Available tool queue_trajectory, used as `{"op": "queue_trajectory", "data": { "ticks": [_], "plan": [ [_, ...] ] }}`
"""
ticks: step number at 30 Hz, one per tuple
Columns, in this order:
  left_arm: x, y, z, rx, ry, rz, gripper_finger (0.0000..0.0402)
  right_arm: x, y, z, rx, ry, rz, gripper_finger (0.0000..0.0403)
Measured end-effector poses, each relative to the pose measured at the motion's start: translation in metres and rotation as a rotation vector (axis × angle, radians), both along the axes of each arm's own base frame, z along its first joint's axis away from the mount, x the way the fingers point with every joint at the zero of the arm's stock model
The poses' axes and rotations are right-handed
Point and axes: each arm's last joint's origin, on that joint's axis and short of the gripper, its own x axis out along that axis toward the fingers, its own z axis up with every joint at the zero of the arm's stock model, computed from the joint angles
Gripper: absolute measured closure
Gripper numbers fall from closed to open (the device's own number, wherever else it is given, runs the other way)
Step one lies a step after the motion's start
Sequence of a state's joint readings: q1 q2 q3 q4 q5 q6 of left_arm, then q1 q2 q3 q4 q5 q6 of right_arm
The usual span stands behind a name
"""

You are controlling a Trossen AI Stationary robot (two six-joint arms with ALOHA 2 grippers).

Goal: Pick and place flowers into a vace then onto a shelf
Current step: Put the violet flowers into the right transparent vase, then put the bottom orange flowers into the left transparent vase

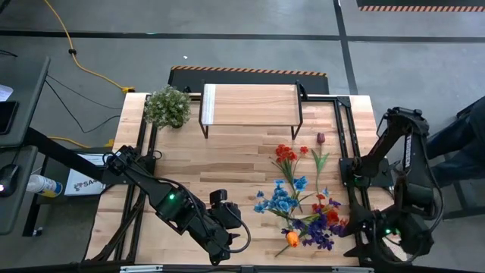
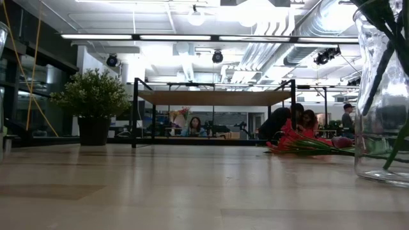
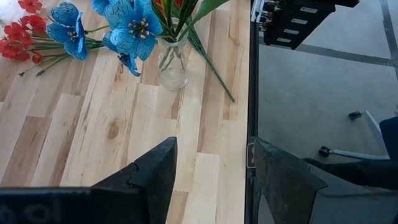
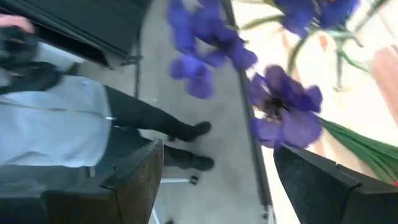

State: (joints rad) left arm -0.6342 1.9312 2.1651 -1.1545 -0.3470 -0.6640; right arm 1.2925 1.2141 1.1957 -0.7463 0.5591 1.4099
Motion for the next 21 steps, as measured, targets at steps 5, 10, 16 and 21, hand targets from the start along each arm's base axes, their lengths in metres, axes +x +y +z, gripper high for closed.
{"op": "queue_trajectory", "data": {
  "ticks": [5,10,16,21],
  "plan": [
    [0.000,0.000,0.000,-0.001,0.000,0.001,0.0156,-0.010,-0.006,0.018,0.033,-0.149,0.017,0.0109],
    [0.000,0.000,0.000,-0.013,0.001,0.014,0.0156,-0.020,-0.009,0.032,0.044,-0.296,0.006,0.0109],
    [0.000,0.000,0.000,-0.015,0.001,0.016,0.0156,-0.026,-0.007,0.041,0.045,-0.395,0.002,0.0109],
    [0.000,-0.001,0.000,-0.028,0.006,0.007,0.0156,-0.027,-0.006,0.049,0.003,-0.503,-0.021,0.0109]
  ]
}}
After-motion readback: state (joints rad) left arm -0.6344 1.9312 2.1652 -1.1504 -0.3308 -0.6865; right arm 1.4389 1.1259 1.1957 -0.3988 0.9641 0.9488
